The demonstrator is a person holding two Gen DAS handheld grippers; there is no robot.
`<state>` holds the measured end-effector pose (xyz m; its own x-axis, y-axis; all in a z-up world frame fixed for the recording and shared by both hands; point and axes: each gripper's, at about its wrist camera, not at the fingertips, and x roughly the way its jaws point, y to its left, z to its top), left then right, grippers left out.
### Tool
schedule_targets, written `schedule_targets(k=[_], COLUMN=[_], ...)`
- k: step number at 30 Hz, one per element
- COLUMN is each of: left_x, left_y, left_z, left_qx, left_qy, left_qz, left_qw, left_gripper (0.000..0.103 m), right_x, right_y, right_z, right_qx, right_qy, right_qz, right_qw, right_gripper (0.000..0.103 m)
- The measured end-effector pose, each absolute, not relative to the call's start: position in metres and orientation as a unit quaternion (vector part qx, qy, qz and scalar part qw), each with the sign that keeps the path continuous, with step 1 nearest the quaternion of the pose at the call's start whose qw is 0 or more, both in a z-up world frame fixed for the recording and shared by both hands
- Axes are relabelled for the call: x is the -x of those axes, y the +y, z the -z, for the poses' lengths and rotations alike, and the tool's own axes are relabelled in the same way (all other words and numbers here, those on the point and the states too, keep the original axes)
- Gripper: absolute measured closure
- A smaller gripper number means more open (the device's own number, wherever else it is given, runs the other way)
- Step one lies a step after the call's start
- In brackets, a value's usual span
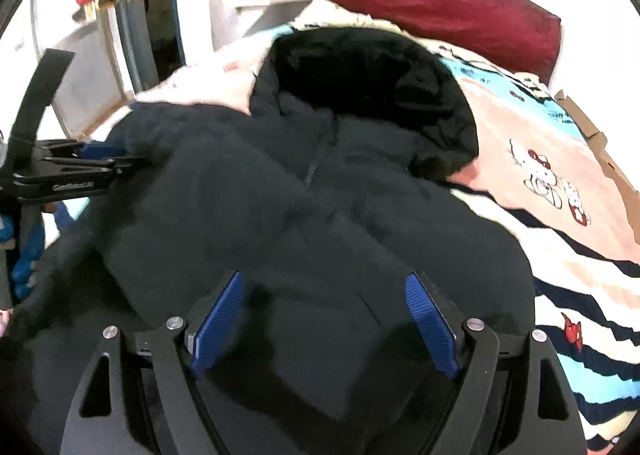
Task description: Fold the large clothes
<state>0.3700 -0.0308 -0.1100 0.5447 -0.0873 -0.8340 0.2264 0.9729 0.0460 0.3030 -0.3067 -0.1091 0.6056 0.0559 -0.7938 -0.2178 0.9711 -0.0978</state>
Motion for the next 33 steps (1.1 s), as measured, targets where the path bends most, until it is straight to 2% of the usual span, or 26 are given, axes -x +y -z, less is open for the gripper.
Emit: schedule_targets(k=[7, 11, 15, 23, 33], left_x=[-0.354, -0.347, -0.323, -0.321, -0.318], left_y=[-0.04, -0.037, -0.045, -0.049, -0.047], left_z=[0.135, 0.123, 0.116, 0.132, 0.134], left_qx=[-0.098, -0.087, -0.127, -0.139, -0.133], left_qy=[0.46, 0.464, 0.443, 0.443, 0.442], left_qz=[0.078, 0.068, 0.049, 0.041, 0.037], left_qw=[0.879, 0.879, 0.886, 0.885, 0.886], left_gripper=[0.051, 0.051, 0.051, 0.051, 0.051], right_x=[-0.302, -0.3, -0.28, -0.282, -0.277], right_y=[-0.306, -0.309, -0.32, -0.342, -0.339], right_z=[0.144, 0.135, 0.118, 0.151, 0.151], right_qx=[0.108, 0.1, 0.093, 0.057, 0.06], right_qy=[0.439, 0.449, 0.431, 0.466, 0.462], right_qz=[-0.085, -0.089, -0.084, -0.072, -0.066], right_qw=[0.888, 0.884, 0.894, 0.88, 0.882], right_gripper=[0.022, 0.022, 0.023, 0.02, 0.019])
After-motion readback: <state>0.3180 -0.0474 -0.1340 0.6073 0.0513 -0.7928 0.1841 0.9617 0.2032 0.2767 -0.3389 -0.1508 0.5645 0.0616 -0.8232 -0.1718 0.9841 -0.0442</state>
